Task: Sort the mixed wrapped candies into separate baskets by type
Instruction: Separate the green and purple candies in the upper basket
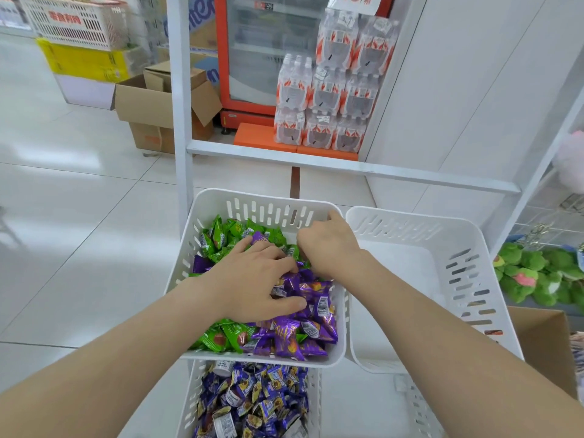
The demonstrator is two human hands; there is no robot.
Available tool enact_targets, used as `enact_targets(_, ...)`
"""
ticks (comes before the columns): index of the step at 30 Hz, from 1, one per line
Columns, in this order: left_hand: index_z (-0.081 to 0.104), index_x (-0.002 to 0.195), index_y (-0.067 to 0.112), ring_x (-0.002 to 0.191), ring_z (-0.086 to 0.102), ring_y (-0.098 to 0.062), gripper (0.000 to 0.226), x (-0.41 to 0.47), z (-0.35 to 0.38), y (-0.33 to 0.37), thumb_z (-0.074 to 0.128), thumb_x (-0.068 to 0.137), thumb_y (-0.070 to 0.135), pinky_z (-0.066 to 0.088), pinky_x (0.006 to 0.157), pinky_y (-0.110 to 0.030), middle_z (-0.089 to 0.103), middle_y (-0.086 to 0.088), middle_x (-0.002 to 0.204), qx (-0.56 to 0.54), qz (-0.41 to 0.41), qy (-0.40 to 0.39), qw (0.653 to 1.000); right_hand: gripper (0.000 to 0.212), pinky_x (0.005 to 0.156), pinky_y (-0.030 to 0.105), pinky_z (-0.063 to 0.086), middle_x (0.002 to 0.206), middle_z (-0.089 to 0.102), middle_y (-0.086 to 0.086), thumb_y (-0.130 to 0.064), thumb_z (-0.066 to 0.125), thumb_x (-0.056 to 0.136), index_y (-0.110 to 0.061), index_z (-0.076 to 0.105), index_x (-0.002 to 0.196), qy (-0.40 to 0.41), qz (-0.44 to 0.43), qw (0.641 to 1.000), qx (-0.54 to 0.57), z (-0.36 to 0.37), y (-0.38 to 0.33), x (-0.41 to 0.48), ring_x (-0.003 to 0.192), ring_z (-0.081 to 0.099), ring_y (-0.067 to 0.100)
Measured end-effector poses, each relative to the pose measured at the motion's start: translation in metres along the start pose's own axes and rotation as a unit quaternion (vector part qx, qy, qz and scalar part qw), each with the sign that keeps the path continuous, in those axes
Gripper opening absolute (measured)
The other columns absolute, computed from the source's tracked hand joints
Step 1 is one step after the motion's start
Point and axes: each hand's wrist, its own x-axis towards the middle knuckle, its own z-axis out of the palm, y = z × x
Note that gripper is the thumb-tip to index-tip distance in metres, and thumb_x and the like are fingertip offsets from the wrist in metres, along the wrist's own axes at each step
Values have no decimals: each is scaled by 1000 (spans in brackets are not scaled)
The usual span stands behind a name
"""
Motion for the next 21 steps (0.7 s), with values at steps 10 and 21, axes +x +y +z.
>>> enact_targets(10, 53, 139, 43, 144, 34, -14, 71, 1, -8, -4, 35, 86, 86, 11, 125, -54, 50, 12, 145, -36, 12, -30, 999, 14, 100, 38, 31, 83, 65, -6, -14, 69, 81, -28, 71, 83, 35, 1, 999, 19, 7, 8, -2, 93, 57, 23)
enact_targets(21, 53, 67, 13, 66, 51, -17, 63, 31, -23, 9, 23, 98, 58, 41, 92, -46, 52, -4, 60, -123, -52, 64, 989, 3, 69, 34, 50, 72, 53, -14, -29, 63, 85, -30, 66, 87, 199, 124, 913, 335, 13, 40, -48, 77, 54, 11)
